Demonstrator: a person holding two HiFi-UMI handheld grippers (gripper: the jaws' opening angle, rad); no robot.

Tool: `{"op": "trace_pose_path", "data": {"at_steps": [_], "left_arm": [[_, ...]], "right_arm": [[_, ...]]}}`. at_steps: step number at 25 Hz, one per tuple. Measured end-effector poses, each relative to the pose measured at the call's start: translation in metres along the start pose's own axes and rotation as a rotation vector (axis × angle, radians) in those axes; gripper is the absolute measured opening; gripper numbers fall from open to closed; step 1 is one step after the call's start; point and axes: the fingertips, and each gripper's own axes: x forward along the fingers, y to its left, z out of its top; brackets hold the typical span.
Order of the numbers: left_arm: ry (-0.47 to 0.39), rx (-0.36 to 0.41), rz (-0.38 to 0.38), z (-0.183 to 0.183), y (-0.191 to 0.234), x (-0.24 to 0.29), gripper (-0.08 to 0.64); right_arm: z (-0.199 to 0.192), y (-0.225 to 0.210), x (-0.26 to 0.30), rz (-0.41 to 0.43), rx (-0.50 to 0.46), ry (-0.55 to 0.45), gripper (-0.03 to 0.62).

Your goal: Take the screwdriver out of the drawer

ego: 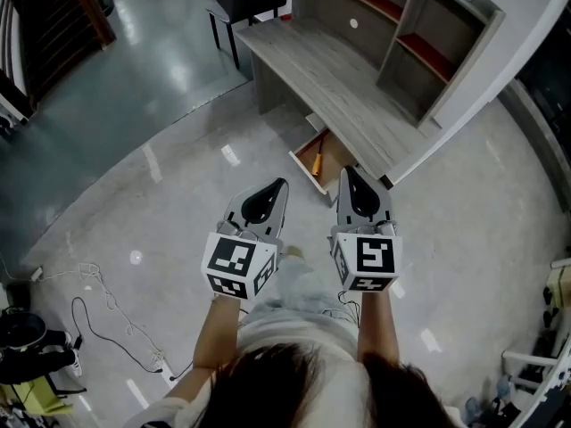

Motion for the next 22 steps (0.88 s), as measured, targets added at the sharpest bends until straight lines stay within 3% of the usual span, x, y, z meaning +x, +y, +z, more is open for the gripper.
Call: {"op": "trace_pose_path", "data": {"at_steps": [12, 22], "left_arm": [[0.039, 0.017, -0.045, 0.012, 0.049, 0.107, 0.017], [0.080, -0.017, -0.043, 0.001, 0.085, 0.154, 0.017]], "right_arm": [[-0.016, -0.042, 0.094, -0.021, 0.032, 0.041, 0.028], [-0.042, -0.050, 0.144, -0.012, 0.026, 0.119, 0.028]]}}
